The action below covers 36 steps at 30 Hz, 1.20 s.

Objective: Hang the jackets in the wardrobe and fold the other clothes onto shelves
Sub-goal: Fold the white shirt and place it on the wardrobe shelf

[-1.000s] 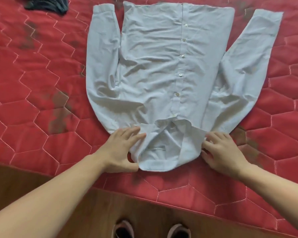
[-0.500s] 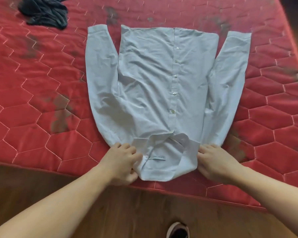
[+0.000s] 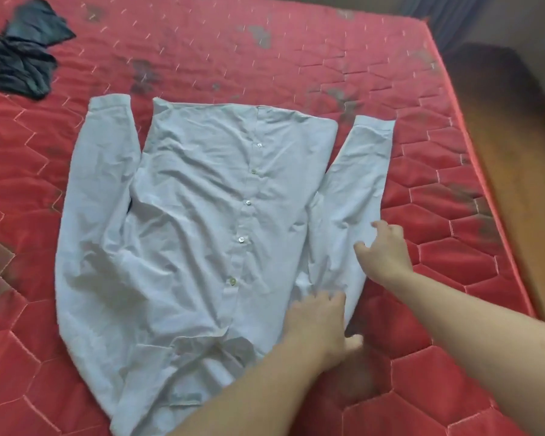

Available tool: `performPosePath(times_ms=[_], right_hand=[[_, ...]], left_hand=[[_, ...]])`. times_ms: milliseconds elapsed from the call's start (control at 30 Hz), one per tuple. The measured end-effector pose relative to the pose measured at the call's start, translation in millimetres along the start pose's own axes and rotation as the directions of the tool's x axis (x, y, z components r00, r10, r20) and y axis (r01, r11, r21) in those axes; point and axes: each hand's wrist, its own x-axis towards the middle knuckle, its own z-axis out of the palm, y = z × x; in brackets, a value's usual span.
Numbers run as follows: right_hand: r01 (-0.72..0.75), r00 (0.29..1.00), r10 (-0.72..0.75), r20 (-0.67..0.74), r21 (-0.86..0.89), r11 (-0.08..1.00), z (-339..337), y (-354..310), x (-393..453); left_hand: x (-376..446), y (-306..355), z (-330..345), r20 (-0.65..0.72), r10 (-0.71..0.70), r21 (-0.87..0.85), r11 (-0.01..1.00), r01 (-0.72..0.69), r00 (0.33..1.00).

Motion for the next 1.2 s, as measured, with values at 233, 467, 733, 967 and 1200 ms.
performPosePath(times_ms=[233,467,733,967,1200], right_hand=[[-0.249,0.968,0.243,0.057,0.267,0.931,-12.1,9.3,119.9],[-0.244,0.969,0.234,0.08,0.46,0.854,-23.1,10.0,148.0],[-0.298,0.944,0.328,0.024,0.485,0.822,-68.5,54.2,137.2],[-0.245,0.965,0.249,0.08,0.613,0.751,-64.9,6.8,126.8],[0.203,0.97,-0.242,0.011,0.506,0.838,-33.5,-125.3,139.1]], left_hand=[[87.6,37.8,11.6,-0.019,-0.112,0.221,0.969,0.114,0.993],[96.8,36.0,-1.8,0.18,0.031,-0.431,0.901,0.051,0.983],[74.3,44.8,-4.2,0.426,0.196,-0.822,0.492,0.288,0.883],[52.0,39.1,7.6,0.44,0.134,-0.827,0.446,0.343,0.888],[44.8,12.3,-6.5,0.398,0.07,-0.898,-0.176,0.404,0.915]])
